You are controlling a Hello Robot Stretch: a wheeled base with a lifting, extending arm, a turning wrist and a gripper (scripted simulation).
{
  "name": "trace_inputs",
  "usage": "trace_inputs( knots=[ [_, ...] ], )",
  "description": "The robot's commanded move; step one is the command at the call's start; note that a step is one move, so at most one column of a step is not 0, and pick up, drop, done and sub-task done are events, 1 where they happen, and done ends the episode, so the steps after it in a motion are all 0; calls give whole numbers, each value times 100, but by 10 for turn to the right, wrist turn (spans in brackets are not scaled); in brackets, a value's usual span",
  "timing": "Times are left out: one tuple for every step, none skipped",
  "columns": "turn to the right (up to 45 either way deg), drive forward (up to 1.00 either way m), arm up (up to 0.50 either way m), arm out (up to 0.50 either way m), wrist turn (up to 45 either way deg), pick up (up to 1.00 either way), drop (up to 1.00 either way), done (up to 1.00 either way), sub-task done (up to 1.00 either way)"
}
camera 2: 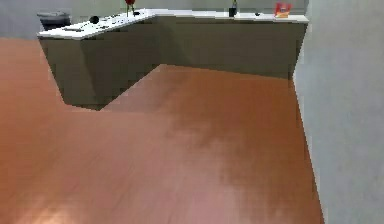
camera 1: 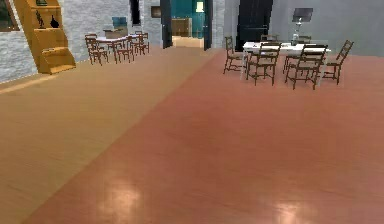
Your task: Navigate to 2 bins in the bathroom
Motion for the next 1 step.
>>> trace_inputs(
  knots=[
    [0,100,0,0,0,0,0,0,0]
  ],
)
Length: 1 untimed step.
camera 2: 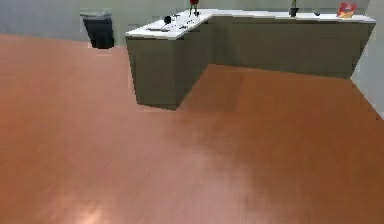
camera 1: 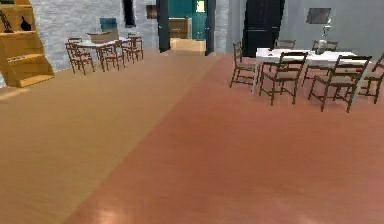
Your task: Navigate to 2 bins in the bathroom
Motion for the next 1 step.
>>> trace_inputs(
  knots=[
    [0,100,0,0,0,0,0,0,0]
  ],
)
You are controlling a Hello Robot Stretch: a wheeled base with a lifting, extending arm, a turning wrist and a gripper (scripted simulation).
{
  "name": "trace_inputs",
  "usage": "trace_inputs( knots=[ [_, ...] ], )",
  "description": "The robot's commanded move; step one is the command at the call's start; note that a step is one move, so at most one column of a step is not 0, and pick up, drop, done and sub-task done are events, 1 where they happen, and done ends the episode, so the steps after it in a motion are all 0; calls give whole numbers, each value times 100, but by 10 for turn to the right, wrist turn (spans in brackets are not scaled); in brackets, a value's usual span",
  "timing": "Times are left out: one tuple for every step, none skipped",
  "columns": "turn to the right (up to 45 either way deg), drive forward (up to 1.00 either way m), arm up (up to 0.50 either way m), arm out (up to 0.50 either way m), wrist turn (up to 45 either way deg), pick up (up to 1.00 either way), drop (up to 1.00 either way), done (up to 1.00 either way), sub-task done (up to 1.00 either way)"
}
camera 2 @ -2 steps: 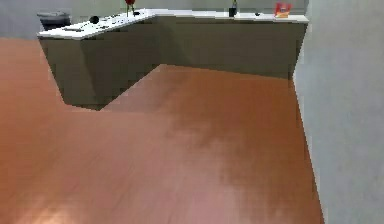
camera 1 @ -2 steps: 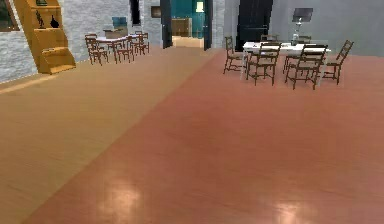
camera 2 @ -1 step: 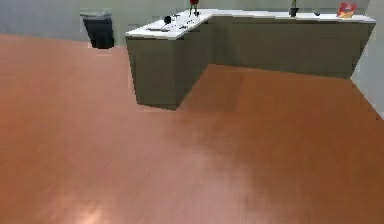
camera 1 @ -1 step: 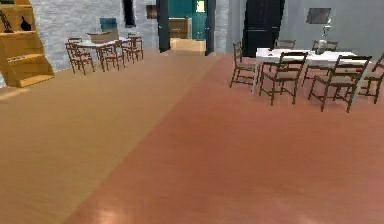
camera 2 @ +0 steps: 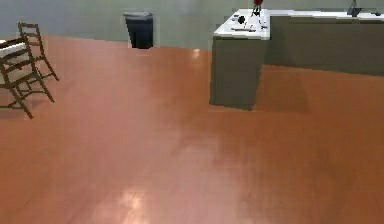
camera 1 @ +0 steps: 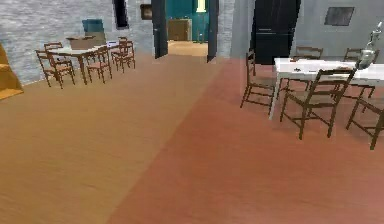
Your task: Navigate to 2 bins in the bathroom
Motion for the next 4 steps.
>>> trace_inputs(
  knots=[
    [0,100,0,0,0,0,0,0,0],
    [0,100,0,0,0,0,0,0,0],
    [0,100,0,0,0,0,0,0,0],
    [0,100,0,0,0,0,0,0,0]
  ],
)
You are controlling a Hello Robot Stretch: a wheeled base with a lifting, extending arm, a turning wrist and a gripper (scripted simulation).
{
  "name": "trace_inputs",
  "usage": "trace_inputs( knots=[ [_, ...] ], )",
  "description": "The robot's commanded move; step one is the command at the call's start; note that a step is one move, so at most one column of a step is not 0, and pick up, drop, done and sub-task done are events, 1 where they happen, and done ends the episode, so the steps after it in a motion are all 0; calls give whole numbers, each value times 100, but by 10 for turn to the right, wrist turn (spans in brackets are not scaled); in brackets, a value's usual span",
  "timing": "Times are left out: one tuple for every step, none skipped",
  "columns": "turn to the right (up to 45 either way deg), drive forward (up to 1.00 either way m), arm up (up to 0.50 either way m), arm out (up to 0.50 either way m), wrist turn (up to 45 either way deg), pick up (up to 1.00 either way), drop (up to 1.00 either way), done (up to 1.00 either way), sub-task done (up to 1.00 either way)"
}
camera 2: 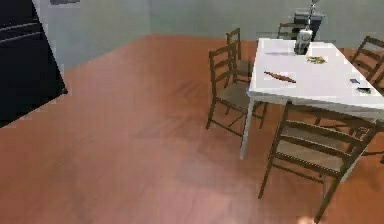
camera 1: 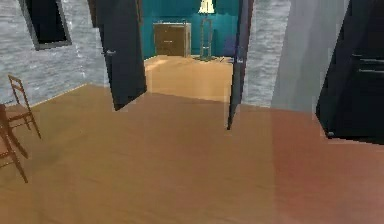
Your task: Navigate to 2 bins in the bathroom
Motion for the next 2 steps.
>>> trace_inputs(
  knots=[
    [0,100,0,0,0,0,0,0,0],
    [-30,0,0,0,0,0,0,0,0]
  ],
)
